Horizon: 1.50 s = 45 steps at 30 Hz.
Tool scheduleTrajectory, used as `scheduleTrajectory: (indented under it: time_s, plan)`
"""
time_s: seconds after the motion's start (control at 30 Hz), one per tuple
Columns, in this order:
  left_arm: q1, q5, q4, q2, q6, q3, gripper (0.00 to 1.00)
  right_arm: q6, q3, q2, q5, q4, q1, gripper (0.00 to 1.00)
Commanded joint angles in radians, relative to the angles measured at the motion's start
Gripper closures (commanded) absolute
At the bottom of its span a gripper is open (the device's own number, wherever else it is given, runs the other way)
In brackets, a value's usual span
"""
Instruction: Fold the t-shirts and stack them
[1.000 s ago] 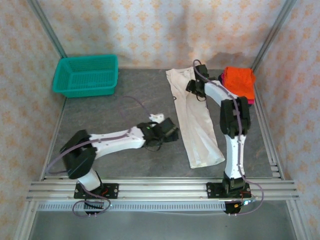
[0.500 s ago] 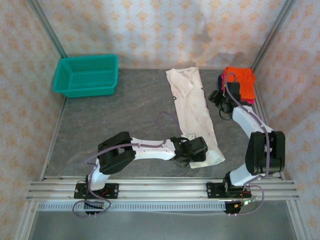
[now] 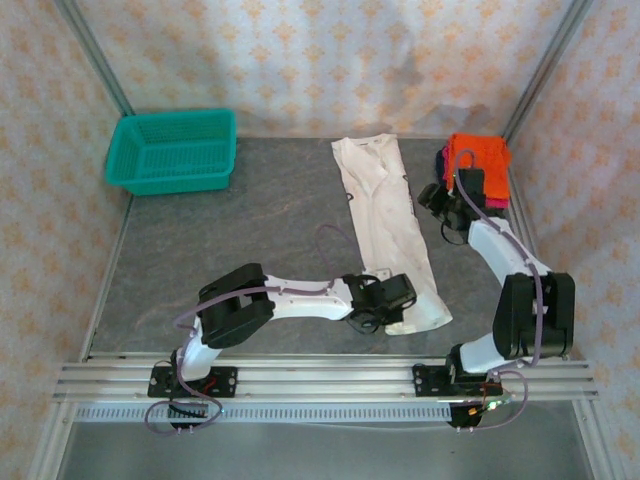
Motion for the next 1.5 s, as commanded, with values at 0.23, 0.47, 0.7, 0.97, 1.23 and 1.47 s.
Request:
scheduleTrajectory:
  time_s: [0.23, 0.47, 0.7, 0.97, 1.23, 1.47]
  plan:
    - [0.115, -0.050, -0.085, -0.266, 0.092, -0.267, 1.00, -0.063, -0.035, 0.000, -0.094, -0.036, 0.055, 0.42]
    - [0.142, 0.008, -0.073, -0.294, 0.109, -0.348, 1.00, -0.061, 0.121, 0.329, -0.066, 0.023, 0.124, 0.53]
    - [0.160, 0.044, 0.006, -0.332, 0.059, -0.454, 1.00, -0.075, 0.323, 0.556, -0.069, -0.022, 0.137, 0.73]
    - [0.211, 0.028, 0.013, -0.404, 0.060, -0.538, 1.00, -0.102, 0.548, 0.718, -0.069, -0.126, 0.216, 0.81]
    - [0.262, 0.015, -0.024, -0.504, 0.083, -0.617, 1.00, -0.085, 0.720, 0.809, -0.048, -0.186, 0.291, 0.81]
    - [0.268, 0.004, -0.024, -0.561, 0.089, -0.638, 1.00, -0.090, 0.543, 0.567, -0.014, -0.136, 0.294, 0.55]
